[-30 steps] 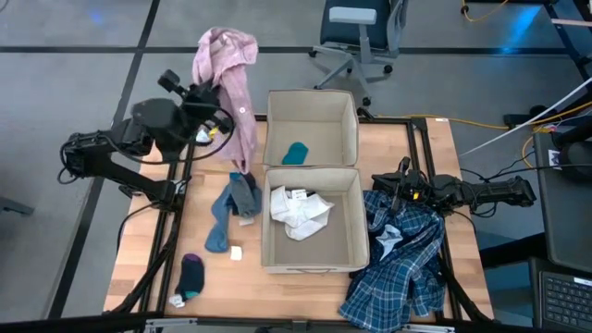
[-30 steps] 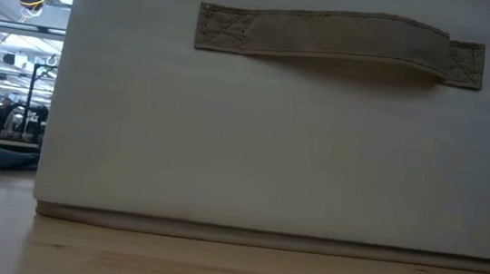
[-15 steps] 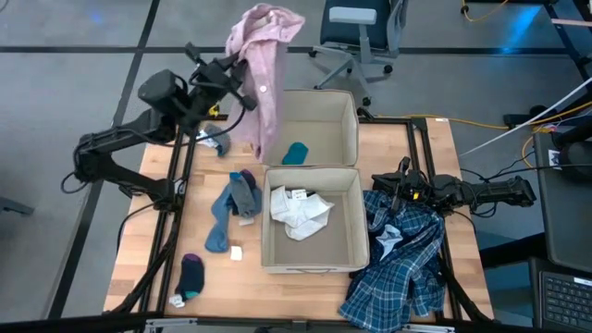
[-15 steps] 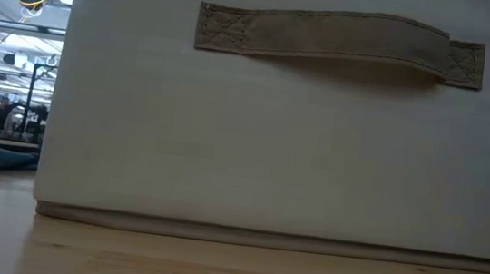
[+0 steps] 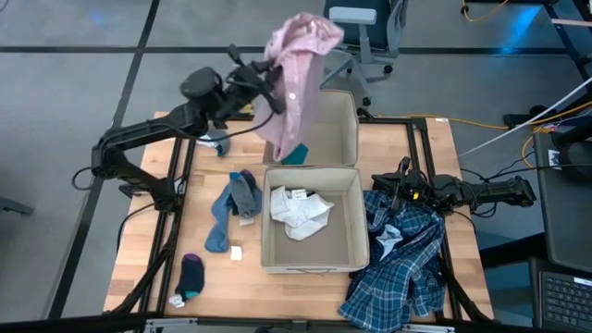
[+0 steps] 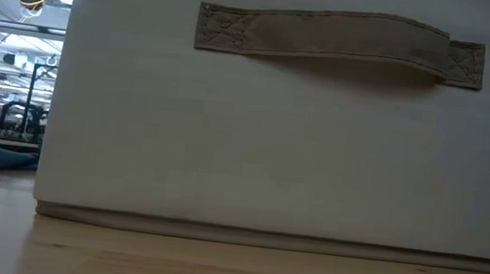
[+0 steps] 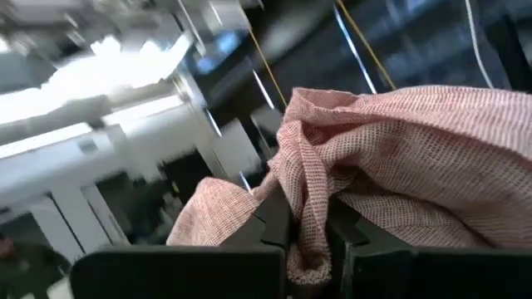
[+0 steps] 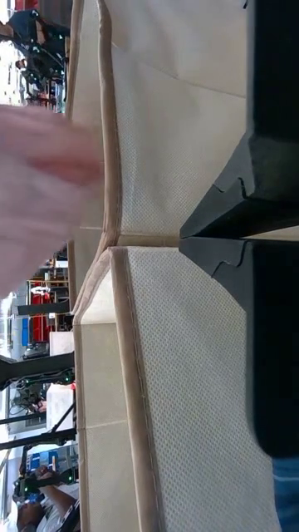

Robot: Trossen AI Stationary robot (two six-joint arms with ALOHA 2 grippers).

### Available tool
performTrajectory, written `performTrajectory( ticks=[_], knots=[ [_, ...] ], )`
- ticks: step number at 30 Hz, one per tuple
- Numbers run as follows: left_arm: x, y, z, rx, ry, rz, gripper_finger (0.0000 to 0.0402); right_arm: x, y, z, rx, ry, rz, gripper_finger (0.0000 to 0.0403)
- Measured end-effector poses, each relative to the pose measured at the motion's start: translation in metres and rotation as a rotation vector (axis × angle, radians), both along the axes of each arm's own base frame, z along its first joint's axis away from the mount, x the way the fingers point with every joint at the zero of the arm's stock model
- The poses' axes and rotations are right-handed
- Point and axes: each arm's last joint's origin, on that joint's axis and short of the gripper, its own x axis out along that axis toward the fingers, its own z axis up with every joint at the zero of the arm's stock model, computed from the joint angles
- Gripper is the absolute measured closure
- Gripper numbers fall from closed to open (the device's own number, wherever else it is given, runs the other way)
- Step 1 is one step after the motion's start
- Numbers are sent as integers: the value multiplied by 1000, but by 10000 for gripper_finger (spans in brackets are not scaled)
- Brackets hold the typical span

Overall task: Sort clothes
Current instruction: Put the pink shirt into the top laundry organizer

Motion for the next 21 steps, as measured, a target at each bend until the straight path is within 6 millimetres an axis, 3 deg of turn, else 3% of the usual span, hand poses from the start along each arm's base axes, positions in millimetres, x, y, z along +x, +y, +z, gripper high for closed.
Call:
performTrajectory(
  ticks=[9,21],
  knots=[
    [25,26,-54,-193,298,42,387,0,0,0,1,0,0,395],
    [70,50,-134,-285,642,56,383,0,0,0,3,-1,0,395]
  ],
)
